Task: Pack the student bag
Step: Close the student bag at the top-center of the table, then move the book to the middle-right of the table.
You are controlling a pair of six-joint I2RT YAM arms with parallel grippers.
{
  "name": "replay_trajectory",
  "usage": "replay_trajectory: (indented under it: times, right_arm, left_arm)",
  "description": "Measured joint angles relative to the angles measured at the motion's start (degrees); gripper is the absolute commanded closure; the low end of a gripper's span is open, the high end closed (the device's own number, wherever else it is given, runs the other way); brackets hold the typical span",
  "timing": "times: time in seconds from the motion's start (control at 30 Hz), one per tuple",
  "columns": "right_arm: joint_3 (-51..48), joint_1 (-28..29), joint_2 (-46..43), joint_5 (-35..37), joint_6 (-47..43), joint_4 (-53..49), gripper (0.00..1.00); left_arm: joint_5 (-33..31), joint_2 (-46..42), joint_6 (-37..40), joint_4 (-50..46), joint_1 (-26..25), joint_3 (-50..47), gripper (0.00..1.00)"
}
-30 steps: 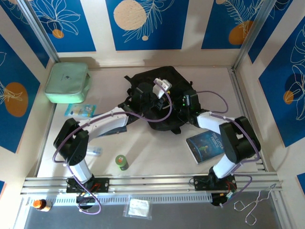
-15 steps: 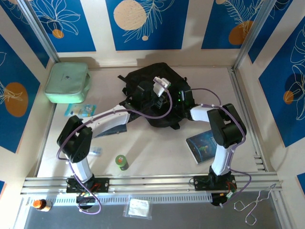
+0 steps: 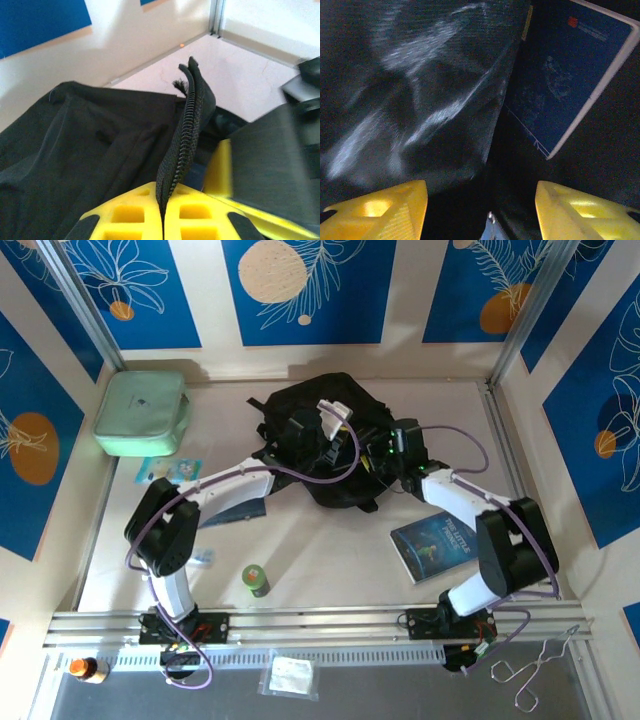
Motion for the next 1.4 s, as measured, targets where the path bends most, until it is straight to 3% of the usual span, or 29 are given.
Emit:
replay_trajectory:
  times: [0.23,0.37,0.4,0.47,0.5,0.63,0.77,1.0,1.4]
  right_arm:
    - [-3.4,-1.2,-10.4,3.9,-5.3,-14.6,0.33]
    - [-3.5,-5.1,-15.9,7.4,-11.7,-23.8,0.28]
    - [-3.5,-6.5,-16.3,7.6,-13.0,-25.5,0.28]
    - [-3.6,-9.8,-16.3,7.7,-15.8,-28.6,0.27]
    - [-4.0,-11.3,-16.3,7.5,-17.1,-29.7,0.27]
    - [-6.7,-16.7,-16.3,7.1,-20.5,-33.2,0.22]
    - [-8.7,-20.4,-16.3,7.6,-22.3,-35.7,0.15]
    - [-10.4,-26.7,-13.7,7.6,-23.8,-36.6,0.12]
    - [-10.3,-31.4,-6.6,2.6,-27.5,-33.5,0.15]
  left_arm:
    - [-0.2,-0.8,-1.6,-0.2,1.6,-3.0,1.0]
    - [0.5,-4.8,-1.5,-4.6,2.0,-6.8,1.0]
    - [0.7,-5.9,-1.5,-5.8,2.0,-7.2,0.94]
    - [1.3,-8.7,-1.9,-8.6,2.0,-8.0,0.56]
    - [1.6,-9.9,-2.4,-9.4,2.0,-8.4,0.47]
    - [2.0,-14.3,-5.8,-12.7,2.0,-9.8,0.2]
    - [2.2,-16.5,-8.1,-14.5,2.1,-10.7,0.04]
    - [3.4,-17.3,-11.2,-15.7,2.7,-10.9,0.0]
    - [15.3,-11.3,-15.3,-21.8,4.6,-2.2,0.0]
